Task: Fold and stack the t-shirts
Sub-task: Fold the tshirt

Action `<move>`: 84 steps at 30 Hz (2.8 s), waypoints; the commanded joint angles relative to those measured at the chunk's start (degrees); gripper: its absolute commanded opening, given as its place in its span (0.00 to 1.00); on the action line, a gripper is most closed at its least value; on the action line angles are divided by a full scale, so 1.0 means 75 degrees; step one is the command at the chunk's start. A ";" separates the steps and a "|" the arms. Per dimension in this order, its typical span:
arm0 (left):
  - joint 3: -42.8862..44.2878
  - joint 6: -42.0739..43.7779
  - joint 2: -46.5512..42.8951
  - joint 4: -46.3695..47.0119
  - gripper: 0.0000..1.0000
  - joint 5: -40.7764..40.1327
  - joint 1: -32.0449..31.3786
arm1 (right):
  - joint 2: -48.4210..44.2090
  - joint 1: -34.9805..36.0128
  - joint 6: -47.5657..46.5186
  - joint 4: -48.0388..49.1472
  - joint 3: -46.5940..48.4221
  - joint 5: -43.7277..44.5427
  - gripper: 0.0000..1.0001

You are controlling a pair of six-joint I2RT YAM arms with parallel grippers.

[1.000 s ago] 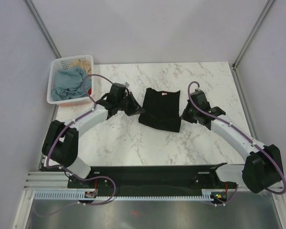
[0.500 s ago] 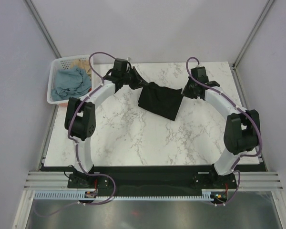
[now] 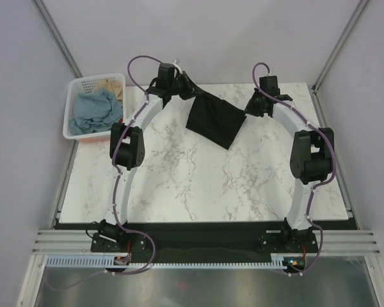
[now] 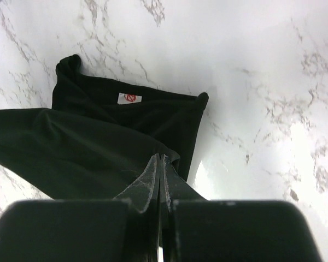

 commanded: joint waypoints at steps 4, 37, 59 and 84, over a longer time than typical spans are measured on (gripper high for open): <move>0.1854 -0.0564 0.1558 0.0807 0.04 0.0332 0.0153 | 0.0676 -0.0285 0.0043 0.0403 0.0688 -0.0176 0.00; -0.3759 0.2141 -0.1067 0.2111 0.59 0.0800 0.0622 | -0.0436 -0.0719 -0.1164 0.1470 -0.2040 -0.3150 0.70; -0.3653 0.2107 -0.0257 0.1771 0.08 0.1633 0.0563 | 0.0150 0.0066 -0.1093 0.2490 -0.3038 -0.3609 0.52; -1.0392 0.0560 -0.5975 0.1092 0.34 -0.0007 0.0071 | -0.4126 0.0605 -0.1339 0.0502 -0.6660 -0.1490 0.45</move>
